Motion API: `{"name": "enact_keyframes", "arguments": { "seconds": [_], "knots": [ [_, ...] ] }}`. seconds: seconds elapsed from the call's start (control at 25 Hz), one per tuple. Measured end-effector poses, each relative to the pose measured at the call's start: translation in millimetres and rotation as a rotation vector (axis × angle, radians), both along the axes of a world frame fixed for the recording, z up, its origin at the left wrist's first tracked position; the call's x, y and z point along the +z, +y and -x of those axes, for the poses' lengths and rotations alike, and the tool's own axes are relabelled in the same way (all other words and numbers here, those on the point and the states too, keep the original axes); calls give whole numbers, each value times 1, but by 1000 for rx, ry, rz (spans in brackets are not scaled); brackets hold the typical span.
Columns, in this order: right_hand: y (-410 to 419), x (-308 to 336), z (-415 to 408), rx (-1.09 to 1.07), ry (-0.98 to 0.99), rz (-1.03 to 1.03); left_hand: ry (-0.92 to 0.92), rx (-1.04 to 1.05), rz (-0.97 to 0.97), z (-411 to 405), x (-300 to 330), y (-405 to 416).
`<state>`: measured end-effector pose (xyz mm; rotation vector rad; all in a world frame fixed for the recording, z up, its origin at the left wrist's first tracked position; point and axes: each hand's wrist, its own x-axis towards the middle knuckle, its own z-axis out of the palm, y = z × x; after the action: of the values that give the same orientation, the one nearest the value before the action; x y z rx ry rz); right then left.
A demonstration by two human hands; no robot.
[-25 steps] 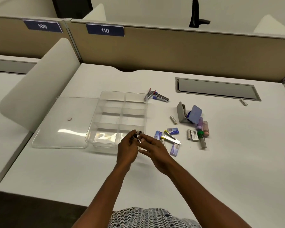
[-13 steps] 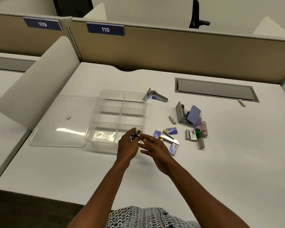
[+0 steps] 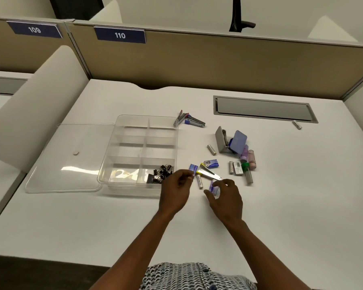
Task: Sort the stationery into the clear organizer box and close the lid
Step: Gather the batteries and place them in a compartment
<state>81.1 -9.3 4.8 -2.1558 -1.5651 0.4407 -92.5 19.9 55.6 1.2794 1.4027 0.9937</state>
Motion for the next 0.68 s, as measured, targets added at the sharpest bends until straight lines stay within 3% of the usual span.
{"name": "enact_keyframes", "arguments": {
  "seconds": [0.2, 0.4, 0.52, 0.68],
  "knots": [
    [5, -3, -2, -55, 51, 9, 74, -122, 142, -23, -19, -15],
    [-3, 4, 4, -225, 475, -61, 21, -123, 334, -26, -30, -21],
    [-8, 9, 12, -127, 648, -27, -104, -116, 414, -26, -31, -18],
    [0, 19, 12, 32, 722, 21, -212, -64, 440, -20, -26, -14]
  ]
}}
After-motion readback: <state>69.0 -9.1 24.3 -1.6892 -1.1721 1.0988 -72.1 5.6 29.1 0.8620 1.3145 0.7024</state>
